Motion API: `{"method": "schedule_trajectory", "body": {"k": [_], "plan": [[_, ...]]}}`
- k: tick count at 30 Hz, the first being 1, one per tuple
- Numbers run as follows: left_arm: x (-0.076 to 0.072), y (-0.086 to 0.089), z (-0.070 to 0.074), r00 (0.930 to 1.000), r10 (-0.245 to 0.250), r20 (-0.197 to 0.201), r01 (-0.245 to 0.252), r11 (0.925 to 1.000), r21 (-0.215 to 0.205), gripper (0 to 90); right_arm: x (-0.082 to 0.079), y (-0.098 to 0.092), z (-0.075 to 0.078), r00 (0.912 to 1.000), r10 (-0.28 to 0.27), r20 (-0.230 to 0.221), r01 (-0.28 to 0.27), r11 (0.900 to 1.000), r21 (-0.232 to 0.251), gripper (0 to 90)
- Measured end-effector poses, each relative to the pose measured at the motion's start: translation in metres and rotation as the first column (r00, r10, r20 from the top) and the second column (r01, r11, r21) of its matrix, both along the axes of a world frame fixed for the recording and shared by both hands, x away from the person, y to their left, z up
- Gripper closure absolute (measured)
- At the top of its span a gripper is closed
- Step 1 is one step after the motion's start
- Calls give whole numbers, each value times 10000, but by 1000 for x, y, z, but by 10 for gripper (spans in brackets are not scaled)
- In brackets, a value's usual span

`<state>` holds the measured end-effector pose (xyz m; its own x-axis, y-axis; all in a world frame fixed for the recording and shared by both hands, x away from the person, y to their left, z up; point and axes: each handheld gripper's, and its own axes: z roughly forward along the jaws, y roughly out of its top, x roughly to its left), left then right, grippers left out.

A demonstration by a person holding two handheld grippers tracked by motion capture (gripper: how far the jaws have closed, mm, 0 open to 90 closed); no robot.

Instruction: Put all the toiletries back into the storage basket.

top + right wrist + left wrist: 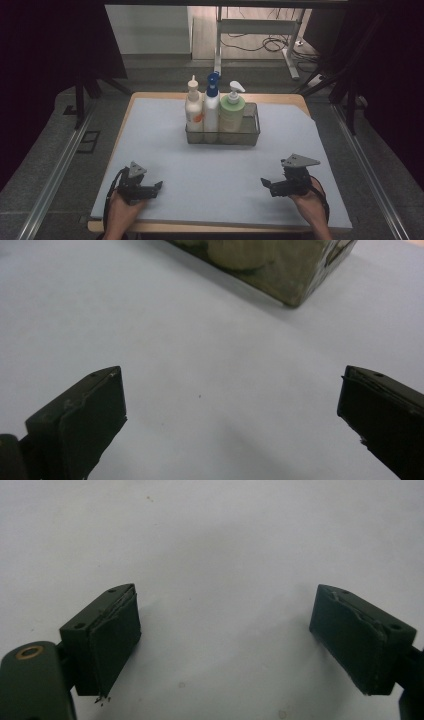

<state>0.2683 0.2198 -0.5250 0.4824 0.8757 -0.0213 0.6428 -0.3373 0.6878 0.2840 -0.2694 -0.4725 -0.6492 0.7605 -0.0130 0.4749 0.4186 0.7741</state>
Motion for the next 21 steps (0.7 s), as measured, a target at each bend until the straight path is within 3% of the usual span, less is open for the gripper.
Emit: {"method": "schedule_trajectory", "body": {"k": [10, 14, 21], "plan": [[0, 0, 0, 10000, 2, 2, -2, 10000, 4, 127, -3, -3, -27, 9992, -132, -379, 123, 9997, -224, 0], [0, 0, 0, 10000, 5, 6, -5, 10000, 1, 127, -4, -3, -38, 9982, -146, -585, 115, 9985, -535, 0], [0, 0, 0, 10000, 3, 5, -3, 10000, 1, 127, -2, -2, -48, 9961, -54, -882, -20, 9964, -844, 0]]}}
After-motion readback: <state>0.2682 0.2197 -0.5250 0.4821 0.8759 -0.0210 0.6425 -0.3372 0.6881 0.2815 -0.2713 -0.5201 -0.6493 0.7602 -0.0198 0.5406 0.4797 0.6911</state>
